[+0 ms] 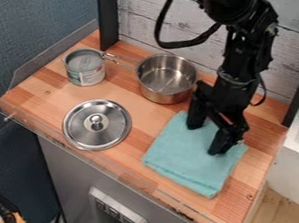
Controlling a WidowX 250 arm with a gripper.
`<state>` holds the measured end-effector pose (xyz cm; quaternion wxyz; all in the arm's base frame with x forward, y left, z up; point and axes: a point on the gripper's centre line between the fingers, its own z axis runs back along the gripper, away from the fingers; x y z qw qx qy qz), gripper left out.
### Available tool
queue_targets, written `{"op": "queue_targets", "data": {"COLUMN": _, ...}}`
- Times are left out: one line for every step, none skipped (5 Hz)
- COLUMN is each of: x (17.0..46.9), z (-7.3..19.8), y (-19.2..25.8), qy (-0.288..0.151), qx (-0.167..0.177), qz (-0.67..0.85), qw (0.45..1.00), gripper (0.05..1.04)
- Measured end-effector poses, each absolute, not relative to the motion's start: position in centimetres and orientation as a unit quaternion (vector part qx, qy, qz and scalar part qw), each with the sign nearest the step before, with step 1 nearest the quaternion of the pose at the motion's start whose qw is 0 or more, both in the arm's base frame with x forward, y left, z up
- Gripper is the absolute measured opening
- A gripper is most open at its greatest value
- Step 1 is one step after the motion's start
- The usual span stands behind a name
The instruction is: Push the blue cloth to the top right corner of the table
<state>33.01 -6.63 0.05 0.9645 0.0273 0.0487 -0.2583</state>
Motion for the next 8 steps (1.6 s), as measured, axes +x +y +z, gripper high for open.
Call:
{"op": "queue_targets", "data": {"x": 35.0, "z": 0.2, "y": -7.4, "qy": 0.034, "qx": 0.018, "qz": -0.256, "qw": 0.966, "gripper": 1.001}}
{"op": "queue_targets", "data": {"x": 37.7, "z": 0.3, "y": -8.1, "qy": 0.017, "qx": 0.015, "qz": -0.258, "qw": 0.966, "gripper": 1.001}}
{"op": "queue_targets", "data": {"x": 39.5, "z": 0.5, "y": -7.7, "qy": 0.005, "qx": 0.024, "qz": -0.262, "qw": 0.965, "gripper": 1.001}}
{"op": "queue_targets", "data": {"x": 39.3, "z": 0.4, "y": -7.5, "qy": 0.012, "qx": 0.020, "qz": -0.265, "qw": 0.964, "gripper": 0.999}}
{"op": "queue_targets", "data": {"x": 38.2, "z": 1.6, "y": -7.2, "qy": 0.000, "qx": 0.019, "qz": -0.264, "qw": 0.964, "gripper": 0.999}}
{"op": "queue_targets", "data": {"x": 38.1, "z": 5.0, "y": -7.6, "qy": -0.039, "qx": 0.010, "qz": -0.241, "qw": 0.970, "gripper": 0.999}}
{"op": "queue_targets", "data": {"x": 37.4, "z": 5.8, "y": -7.3, "qy": -0.035, "qx": 0.014, "qz": -0.228, "qw": 0.973, "gripper": 0.999}}
{"op": "queue_targets", "data": {"x": 36.6, "z": 6.9, "y": -6.0, "qy": -0.039, "qx": 0.030, "qz": -0.214, "qw": 0.976, "gripper": 0.999}}
